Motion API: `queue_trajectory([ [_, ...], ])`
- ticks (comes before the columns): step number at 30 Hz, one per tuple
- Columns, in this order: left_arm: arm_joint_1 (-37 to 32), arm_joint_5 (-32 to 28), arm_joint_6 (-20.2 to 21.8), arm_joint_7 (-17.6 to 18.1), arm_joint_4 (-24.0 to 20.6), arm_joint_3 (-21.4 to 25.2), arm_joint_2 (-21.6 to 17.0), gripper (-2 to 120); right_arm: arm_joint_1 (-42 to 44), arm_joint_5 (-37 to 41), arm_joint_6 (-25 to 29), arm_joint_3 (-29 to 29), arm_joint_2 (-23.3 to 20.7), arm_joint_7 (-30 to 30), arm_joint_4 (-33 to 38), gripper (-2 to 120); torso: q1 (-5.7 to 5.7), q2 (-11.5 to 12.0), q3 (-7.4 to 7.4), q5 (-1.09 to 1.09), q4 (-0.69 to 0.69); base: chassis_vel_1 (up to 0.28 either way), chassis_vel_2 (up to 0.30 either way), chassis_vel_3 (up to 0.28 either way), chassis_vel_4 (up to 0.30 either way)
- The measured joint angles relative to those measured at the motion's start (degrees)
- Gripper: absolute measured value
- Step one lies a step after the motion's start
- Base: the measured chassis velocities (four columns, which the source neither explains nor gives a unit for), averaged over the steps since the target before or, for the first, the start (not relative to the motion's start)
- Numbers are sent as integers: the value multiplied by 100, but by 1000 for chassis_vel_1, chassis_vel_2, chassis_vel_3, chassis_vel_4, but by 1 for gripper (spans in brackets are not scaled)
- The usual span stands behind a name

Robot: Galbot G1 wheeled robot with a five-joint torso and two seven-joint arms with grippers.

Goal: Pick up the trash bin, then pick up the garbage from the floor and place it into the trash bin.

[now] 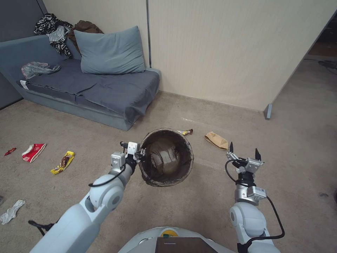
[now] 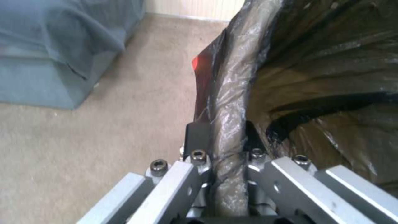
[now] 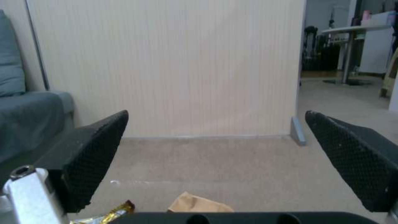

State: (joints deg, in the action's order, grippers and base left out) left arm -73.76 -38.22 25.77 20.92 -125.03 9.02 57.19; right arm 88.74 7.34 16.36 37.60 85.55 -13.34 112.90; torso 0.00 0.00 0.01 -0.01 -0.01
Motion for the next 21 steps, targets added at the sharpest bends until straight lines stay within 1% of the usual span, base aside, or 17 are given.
queue_trajectory([
  [1, -166, 148, -70, -54, 0, -2, 60, 0, 1, 1, 3, 0, -3, -1, -1, 100, 0, 0, 0, 1, 2, 0, 0, 0, 0],
  [3, -350, 398, -182, -106, 31, -5, 154, 0, -1, 2, 2, 0, -10, -4, 0, 100, 0, 0, 0, 0, 2, 0, 0, 0, 0],
  [7, -521, 571, -222, -127, 48, 24, 277, 0, -9, 15, -3, 2, -22, -21, 32, 100, 0, 0, 0, 1, 0, 0, 0, 0, 0],
  [16, -820, 724, -200, -126, 39, 111, 452, 0, -16, 10, -38, 20, -27, -72, 69, 100, 0, 0, 0, 1, 1, 0, 0, 0, 0],
  [21, -918, 739, -71, -87, -5, 149, 524, 0, -37, -31, -80, 27, -24, -112, 70, 100, 0, 0, -1, 1, 1, 0, 0, 0, 0],
])
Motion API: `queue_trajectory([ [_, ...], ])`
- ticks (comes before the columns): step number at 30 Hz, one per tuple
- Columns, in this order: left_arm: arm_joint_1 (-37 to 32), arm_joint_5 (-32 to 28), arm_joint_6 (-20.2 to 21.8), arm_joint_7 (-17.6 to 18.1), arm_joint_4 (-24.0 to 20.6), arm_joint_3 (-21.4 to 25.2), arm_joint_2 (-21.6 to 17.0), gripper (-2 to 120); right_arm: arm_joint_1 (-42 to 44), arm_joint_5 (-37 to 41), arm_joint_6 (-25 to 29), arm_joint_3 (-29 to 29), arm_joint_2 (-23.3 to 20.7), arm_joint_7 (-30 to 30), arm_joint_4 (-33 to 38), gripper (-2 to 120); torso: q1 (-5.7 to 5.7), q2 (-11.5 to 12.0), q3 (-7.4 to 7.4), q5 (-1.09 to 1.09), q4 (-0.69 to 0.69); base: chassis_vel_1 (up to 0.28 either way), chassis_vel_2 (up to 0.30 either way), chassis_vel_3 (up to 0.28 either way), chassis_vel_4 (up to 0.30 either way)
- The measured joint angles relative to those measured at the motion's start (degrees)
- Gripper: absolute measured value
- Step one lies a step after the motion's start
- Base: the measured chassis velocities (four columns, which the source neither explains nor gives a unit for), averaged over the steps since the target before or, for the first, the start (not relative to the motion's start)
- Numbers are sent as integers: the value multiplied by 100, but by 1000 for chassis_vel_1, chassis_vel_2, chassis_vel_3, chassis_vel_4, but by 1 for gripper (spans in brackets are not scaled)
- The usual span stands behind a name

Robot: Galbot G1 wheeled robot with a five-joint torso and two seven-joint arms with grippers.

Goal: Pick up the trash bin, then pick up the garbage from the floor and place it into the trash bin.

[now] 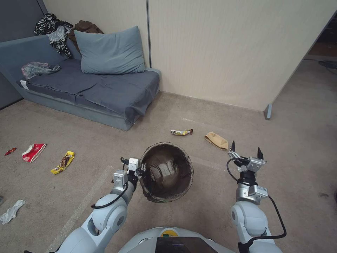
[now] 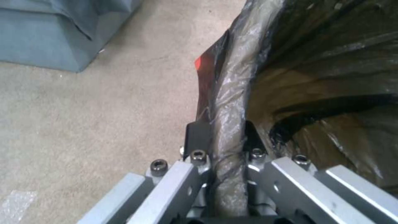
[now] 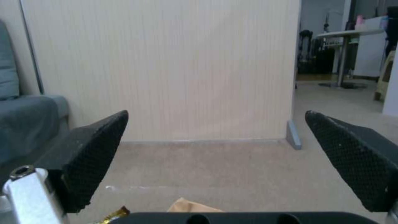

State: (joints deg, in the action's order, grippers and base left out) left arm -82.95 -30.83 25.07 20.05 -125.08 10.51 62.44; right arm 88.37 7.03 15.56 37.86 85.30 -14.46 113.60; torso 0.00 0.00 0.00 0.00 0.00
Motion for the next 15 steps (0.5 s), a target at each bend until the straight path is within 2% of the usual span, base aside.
queue_trajectory([
  [15, -170, -167, 109, -7, -151, 2, 33, 0, 21, -65, -113, 50, 10, -81, 35, 100, 0, 0, 0, 0, 0, 0, 0, 0, 0],
])
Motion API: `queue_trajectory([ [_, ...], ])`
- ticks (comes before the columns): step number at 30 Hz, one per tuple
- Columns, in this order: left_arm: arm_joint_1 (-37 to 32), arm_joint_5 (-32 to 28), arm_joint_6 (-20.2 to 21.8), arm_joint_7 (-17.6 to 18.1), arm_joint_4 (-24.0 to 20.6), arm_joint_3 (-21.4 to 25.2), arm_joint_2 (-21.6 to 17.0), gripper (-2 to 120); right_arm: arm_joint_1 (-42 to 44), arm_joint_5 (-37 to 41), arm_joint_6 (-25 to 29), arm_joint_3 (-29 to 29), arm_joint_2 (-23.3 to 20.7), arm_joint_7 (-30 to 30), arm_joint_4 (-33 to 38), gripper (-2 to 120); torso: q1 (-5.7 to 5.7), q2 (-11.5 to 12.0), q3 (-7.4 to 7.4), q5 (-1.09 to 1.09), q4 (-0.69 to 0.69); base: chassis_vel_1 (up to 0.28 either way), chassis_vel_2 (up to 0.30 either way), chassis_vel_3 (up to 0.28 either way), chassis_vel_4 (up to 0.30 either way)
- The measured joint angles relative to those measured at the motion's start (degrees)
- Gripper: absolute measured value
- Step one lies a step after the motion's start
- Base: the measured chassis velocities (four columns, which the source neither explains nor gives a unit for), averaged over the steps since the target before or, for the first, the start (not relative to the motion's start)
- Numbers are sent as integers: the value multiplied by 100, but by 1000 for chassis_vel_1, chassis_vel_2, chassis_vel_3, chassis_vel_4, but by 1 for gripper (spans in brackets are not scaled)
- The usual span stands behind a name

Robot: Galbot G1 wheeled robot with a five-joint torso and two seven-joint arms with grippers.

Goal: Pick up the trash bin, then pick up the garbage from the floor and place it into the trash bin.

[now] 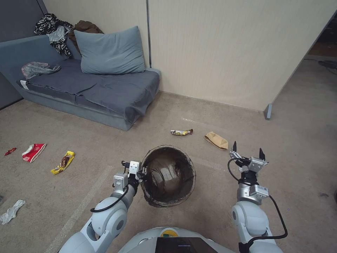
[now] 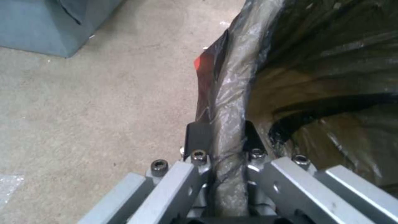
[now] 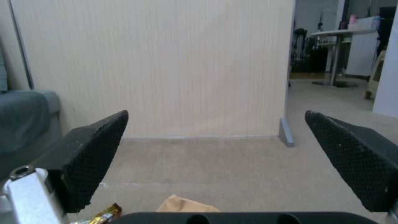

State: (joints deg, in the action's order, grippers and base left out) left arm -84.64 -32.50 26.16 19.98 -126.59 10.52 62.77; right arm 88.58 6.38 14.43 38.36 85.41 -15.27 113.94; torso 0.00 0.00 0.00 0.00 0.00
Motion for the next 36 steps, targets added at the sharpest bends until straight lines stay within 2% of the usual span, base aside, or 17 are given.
queue_trajectory([
  [20, 3, -2, -25, -34, -42, -10, 15, 0, 38, -26, 38, 13, 24, 33, 38, 100, 0, 0, 0, 0, 0, -2, 2, 3, -3],
  [36, 56, -2, -13, -32, -52, -21, 50, 0, -21, -10, 43, -15, 25, 39, 13, 100, 0, 0, 0, 0, 2, -137, 128, 138, -139],
])
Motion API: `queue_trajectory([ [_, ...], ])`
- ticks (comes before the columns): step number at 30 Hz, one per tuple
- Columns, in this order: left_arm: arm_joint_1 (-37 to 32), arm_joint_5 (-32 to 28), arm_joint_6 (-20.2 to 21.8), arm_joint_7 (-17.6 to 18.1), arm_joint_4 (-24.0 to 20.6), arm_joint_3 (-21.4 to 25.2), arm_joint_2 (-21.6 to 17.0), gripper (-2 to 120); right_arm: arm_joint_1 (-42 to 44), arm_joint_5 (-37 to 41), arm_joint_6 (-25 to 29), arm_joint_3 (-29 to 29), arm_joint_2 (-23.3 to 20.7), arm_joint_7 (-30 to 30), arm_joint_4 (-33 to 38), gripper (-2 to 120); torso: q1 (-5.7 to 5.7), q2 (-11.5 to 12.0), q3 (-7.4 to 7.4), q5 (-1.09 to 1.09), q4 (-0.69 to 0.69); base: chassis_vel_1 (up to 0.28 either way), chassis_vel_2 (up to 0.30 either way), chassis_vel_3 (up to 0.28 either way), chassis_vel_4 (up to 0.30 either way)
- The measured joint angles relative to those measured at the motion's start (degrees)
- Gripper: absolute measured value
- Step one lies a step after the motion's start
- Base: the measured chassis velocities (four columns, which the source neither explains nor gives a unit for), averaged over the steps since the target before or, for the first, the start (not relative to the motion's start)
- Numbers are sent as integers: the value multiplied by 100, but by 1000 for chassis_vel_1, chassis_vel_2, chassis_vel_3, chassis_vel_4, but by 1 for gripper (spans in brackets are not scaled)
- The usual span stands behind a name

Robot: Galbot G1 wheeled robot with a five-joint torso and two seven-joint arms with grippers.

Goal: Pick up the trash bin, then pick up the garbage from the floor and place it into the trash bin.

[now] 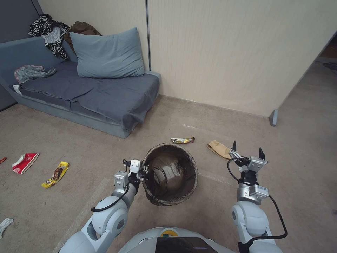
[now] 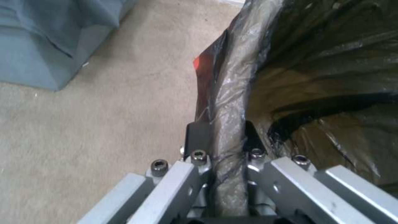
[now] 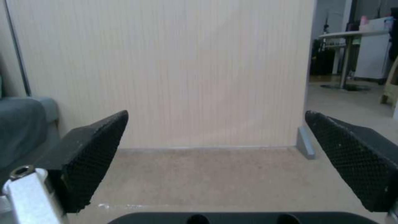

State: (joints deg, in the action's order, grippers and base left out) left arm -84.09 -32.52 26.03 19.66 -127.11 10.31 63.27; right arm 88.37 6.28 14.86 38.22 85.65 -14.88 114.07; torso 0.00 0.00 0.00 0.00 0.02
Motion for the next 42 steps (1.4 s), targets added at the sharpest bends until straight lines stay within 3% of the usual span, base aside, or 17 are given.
queue_trajectory([
  [42, 8, -12, 15, 34, -92, 22, 34, 0, -114, -2, 42, -44, -32, -87, -126, 100, 0, 0, -1, 0, -2, -131, 132, 129, -134],
])
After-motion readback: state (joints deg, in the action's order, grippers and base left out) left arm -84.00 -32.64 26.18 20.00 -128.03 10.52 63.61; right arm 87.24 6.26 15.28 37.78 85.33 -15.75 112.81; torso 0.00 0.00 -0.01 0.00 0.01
